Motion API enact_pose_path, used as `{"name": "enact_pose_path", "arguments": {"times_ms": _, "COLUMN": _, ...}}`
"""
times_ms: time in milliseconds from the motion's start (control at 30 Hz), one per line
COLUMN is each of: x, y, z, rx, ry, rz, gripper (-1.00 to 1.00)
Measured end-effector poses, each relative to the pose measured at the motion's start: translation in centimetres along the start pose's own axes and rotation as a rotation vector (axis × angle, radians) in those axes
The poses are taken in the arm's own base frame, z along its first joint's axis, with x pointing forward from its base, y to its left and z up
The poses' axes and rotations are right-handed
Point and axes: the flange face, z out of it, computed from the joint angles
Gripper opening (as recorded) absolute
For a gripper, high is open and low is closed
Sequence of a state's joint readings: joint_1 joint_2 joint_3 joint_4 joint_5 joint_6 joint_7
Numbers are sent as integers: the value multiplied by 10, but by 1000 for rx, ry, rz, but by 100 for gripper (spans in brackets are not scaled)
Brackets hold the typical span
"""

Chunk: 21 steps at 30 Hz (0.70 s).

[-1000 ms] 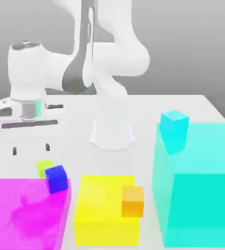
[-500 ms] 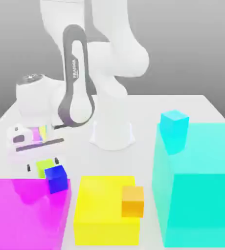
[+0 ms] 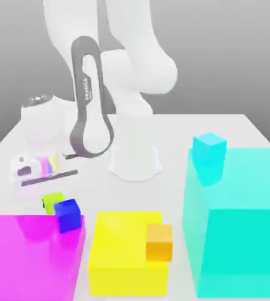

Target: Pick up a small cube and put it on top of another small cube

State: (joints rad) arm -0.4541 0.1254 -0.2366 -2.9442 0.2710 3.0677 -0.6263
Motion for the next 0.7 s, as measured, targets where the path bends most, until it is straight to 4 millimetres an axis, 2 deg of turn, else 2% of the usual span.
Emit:
{"name": "enact_pose_path", "arguments": {"times_ms": 333, "x": -5, "y": -2, "z": -40, "rx": 10, "ry": -2, "rz": -22, "gripper": -100}}
{"name": "enact_pose_path", "arguments": {"times_ms": 700, "x": 35, "y": -30, "z": -77, "rx": 8, "ry": -1, "rz": -646, "gripper": -100}}
